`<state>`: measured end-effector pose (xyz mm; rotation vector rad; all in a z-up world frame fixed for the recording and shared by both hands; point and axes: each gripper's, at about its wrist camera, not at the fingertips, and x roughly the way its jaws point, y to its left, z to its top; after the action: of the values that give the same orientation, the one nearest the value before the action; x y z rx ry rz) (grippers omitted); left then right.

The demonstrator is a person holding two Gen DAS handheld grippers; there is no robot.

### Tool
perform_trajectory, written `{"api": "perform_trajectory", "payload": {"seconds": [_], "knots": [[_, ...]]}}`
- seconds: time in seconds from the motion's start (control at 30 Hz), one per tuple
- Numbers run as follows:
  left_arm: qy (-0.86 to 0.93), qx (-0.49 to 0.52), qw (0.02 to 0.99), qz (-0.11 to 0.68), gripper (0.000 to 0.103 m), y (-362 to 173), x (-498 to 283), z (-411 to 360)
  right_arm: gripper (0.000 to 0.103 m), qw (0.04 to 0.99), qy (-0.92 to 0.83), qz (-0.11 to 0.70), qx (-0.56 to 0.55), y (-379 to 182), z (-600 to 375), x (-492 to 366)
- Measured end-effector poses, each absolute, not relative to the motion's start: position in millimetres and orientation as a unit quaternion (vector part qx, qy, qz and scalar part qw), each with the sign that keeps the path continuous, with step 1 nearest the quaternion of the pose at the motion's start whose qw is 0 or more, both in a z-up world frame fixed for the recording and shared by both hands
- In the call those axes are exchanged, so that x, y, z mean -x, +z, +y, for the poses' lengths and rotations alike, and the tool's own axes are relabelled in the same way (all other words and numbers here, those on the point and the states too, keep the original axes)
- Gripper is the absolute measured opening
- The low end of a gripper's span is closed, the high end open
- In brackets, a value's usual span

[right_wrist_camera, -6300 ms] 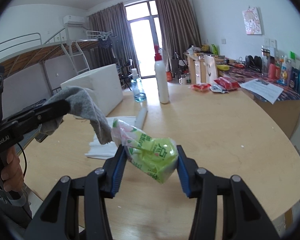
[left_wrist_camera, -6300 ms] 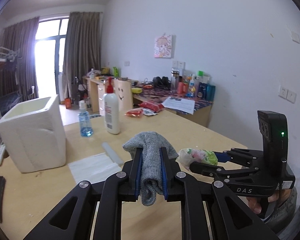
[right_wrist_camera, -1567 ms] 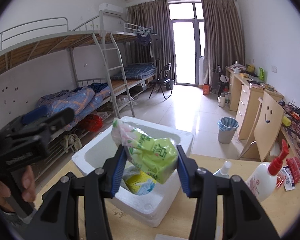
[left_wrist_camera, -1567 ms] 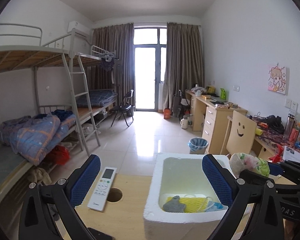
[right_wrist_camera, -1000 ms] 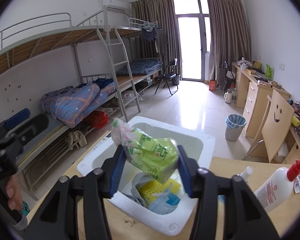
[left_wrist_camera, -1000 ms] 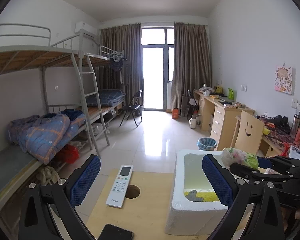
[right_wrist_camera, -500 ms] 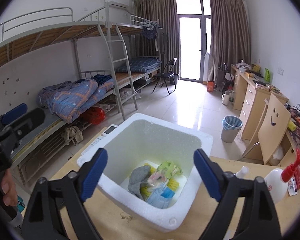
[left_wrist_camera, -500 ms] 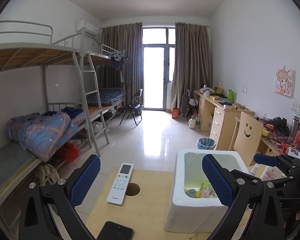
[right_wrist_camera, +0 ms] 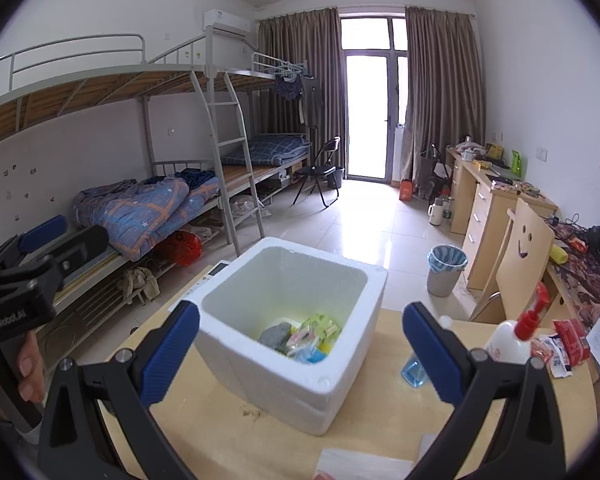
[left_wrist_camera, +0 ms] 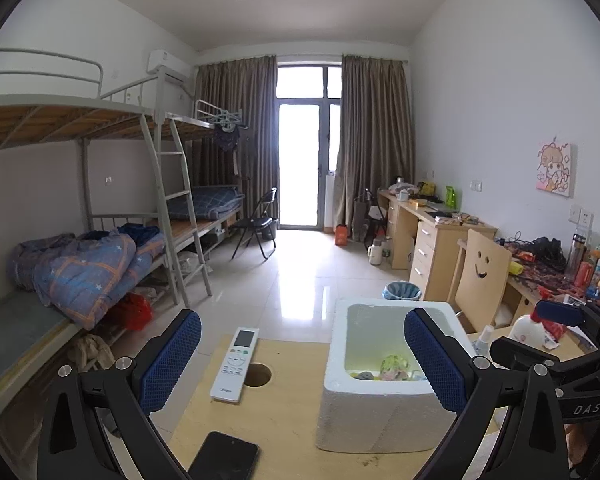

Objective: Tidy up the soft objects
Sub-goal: 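Move both open grippers back toward the white tissue and foam roll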

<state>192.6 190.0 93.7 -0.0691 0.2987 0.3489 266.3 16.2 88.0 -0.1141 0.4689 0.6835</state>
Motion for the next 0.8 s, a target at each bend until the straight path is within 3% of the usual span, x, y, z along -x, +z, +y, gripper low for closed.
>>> {"api": "perform_trajectory", "payload": {"seconds": [0.8], "knots": [[0.1,0.02,0.99,0.093,0.102,86,-91,117,0.103,0.929,0.329,0.167,0.018,66,-56,-175]]}}
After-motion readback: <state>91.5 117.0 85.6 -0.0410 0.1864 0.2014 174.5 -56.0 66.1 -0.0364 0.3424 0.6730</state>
